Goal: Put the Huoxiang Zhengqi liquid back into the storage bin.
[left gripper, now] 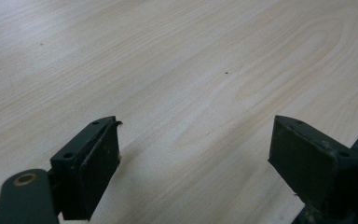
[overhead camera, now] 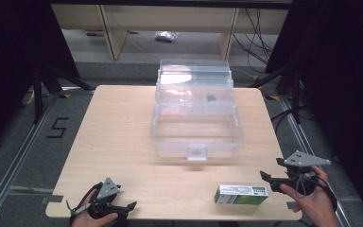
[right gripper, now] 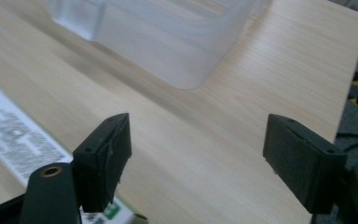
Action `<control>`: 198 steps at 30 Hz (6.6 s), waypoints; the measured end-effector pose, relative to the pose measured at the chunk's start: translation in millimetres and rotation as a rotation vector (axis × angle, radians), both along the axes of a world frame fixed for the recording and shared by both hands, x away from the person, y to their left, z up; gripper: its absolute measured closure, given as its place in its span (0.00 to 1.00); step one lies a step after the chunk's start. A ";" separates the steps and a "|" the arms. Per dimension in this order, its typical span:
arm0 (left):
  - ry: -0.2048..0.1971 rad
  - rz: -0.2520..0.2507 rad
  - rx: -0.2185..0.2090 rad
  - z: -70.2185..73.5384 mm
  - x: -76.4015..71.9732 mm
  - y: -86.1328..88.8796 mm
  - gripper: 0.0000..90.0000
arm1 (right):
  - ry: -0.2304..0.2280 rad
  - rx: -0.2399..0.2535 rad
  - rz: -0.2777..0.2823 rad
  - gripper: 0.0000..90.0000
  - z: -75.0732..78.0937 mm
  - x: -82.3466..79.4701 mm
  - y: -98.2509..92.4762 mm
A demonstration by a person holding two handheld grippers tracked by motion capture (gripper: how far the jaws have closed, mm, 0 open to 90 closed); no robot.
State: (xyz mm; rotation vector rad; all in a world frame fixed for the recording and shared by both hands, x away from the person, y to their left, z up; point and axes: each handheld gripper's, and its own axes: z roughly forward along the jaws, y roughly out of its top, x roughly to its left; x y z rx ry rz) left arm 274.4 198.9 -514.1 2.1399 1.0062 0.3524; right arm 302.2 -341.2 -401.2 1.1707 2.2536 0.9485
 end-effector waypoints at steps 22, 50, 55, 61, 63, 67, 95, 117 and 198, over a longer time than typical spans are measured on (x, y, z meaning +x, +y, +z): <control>-0.001 -0.001 -0.002 0.1 0.2 -0.3 0.17 | 0.090 -0.158 0.391 0.27 5.8 -11.1 62.5; -0.001 0.000 -0.013 0.3 0.0 -0.8 0.17 | 0.252 -0.417 0.485 0.24 -16.3 1.5 96.6; 0.000 -0.015 0.003 1.3 0.3 0.7 0.17 | 0.263 -0.442 0.503 0.25 -20.8 4.9 97.3; 0.003 -0.016 0.005 1.6 0.2 0.6 0.17 | 0.285 -0.455 0.516 0.31 -23.9 6.4 98.7; -0.002 -0.002 0.002 1.0 0.8 0.2 0.17 | 0.295 -0.461 0.511 0.33 -24.3 6.6 100.2; -0.001 -0.008 0.003 1.0 0.5 0.5 0.17 | 0.295 -0.473 0.532 0.35 -24.6 8.7 102.0; -0.001 -0.006 0.010 1.1 0.8 0.7 0.17 | 0.391 -0.541 0.628 0.71 -18.8 18.6 114.3; 0.000 -0.006 0.009 1.3 0.9 1.1 0.17 | 0.326 -0.521 0.689 0.71 28.9 45.3 133.3; 0.009 -0.020 0.003 0.5 0.6 0.9 0.17 | 0.301 -0.534 0.759 0.72 112.1 170.3 177.5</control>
